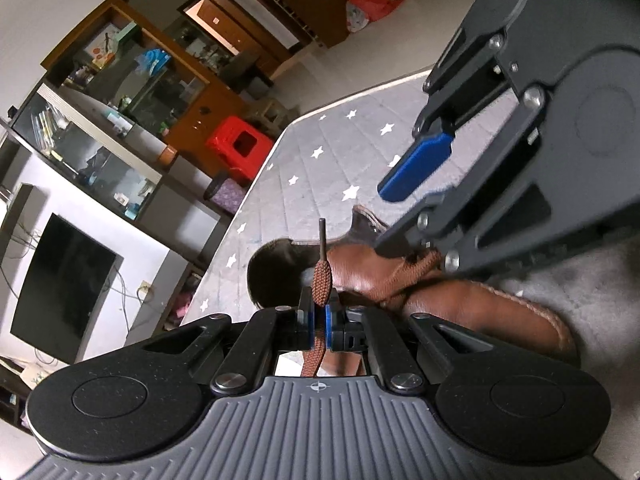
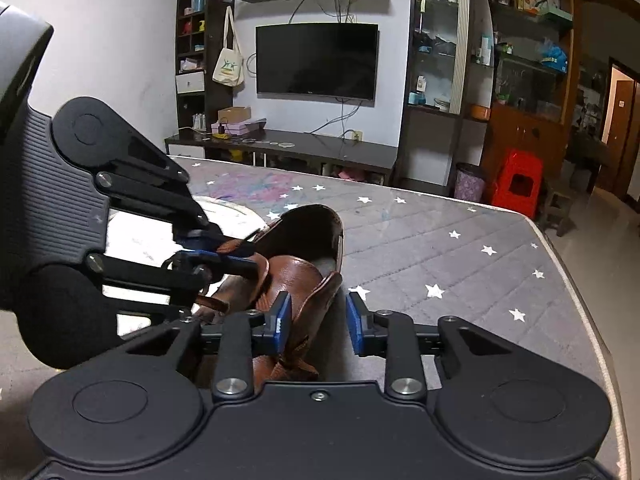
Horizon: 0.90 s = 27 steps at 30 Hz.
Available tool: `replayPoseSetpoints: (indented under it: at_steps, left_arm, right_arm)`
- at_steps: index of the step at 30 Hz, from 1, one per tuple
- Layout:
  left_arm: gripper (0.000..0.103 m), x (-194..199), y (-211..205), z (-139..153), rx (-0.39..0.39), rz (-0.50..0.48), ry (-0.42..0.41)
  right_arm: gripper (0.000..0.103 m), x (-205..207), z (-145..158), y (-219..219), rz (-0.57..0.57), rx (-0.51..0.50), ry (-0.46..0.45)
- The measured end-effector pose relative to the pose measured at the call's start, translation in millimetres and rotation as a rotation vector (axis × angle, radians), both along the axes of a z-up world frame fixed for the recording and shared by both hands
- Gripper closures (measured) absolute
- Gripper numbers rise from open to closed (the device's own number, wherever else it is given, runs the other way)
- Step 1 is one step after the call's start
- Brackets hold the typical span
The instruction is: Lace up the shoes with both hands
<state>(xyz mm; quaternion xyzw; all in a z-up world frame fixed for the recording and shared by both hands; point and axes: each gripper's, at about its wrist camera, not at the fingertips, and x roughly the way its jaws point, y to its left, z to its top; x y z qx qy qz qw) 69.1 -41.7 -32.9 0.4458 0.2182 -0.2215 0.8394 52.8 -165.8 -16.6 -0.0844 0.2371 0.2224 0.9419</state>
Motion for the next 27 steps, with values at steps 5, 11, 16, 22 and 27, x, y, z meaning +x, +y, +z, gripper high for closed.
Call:
replayPoseSetpoints:
  at_steps: [5, 11, 16, 22, 27]
  left_arm:
    - [0.098, 0, 5, -2, -0.001, 0.011, 0.0]
    - [0.098, -1, 13, -3, -0.013, 0.025, 0.006]
    - [0.098, -1, 11, -3, -0.009, 0.01, 0.011]
    - [0.098, 6, 12, -12, 0.015, 0.002, 0.04]
    - [0.098, 10, 13, -6, -0.012, 0.01, 0.033]
  right_arm:
    - [0.073, -3, -4, 12, -0.005, -0.013, -0.003]
    - [0.078, -15, -19, 32, -0.048, -0.097, -0.081]
    - [0.085, -21, -25, 37, -0.07, -0.116, -0.117]
    - [0.089, 0, -20, -8, -0.126, 0.18, 0.069]
    - [0.09, 7, -22, -24, -0.135, 0.232, 0.106]
